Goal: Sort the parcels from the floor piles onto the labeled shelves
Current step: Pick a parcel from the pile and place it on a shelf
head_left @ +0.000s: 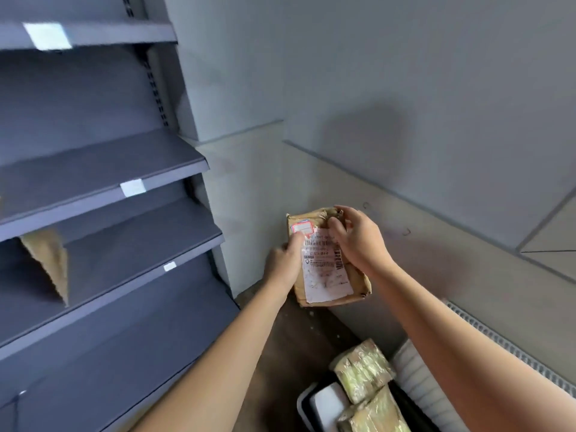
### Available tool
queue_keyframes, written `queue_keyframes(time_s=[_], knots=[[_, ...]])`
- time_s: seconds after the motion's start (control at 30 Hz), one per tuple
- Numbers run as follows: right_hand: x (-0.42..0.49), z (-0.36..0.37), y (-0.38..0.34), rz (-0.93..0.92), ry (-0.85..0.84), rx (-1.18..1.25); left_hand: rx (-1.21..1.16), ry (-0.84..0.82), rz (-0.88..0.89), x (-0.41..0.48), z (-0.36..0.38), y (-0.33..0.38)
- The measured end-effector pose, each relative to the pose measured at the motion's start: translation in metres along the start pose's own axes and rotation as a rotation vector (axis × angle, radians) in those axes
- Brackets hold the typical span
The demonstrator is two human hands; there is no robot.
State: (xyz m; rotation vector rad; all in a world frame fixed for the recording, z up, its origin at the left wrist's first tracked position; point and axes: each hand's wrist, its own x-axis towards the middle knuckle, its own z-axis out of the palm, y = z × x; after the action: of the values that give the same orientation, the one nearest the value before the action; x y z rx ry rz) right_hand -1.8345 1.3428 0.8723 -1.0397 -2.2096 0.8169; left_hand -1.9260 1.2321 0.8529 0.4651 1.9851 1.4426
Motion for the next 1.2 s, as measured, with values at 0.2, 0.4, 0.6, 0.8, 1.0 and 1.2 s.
queue_keyframes(time_s=[0.2,0.4,0.6,0.8,1.0,1.2], knots=[[-0.039,0.023,-0.058,-0.171,-0.145,0.122,-0.110,0.234,0.030,-0.076,-0.063,-0.002],[-0.086,0.048,-0.130,-0.321,-0.250,0.220,-0.136,0.406,0.027,-0.143,-0.132,-0.003],[-0.135,0.071,-0.203,-0.416,-0.403,0.307,-0.144,0.554,0.007,-0.199,-0.203,-0.009],[-0.188,0.106,-0.269,-0.441,-0.517,0.367,-0.219,0.660,0.026,-0.248,-0.274,-0.027],[-0.263,0.148,-0.335,-0.462,-0.580,0.393,-0.169,0.703,0.025,-0.299,-0.364,-0.060],[-0.338,0.193,-0.408,-0.487,-0.608,0.379,-0.190,0.737,0.007,-0.351,-0.458,-0.091]])
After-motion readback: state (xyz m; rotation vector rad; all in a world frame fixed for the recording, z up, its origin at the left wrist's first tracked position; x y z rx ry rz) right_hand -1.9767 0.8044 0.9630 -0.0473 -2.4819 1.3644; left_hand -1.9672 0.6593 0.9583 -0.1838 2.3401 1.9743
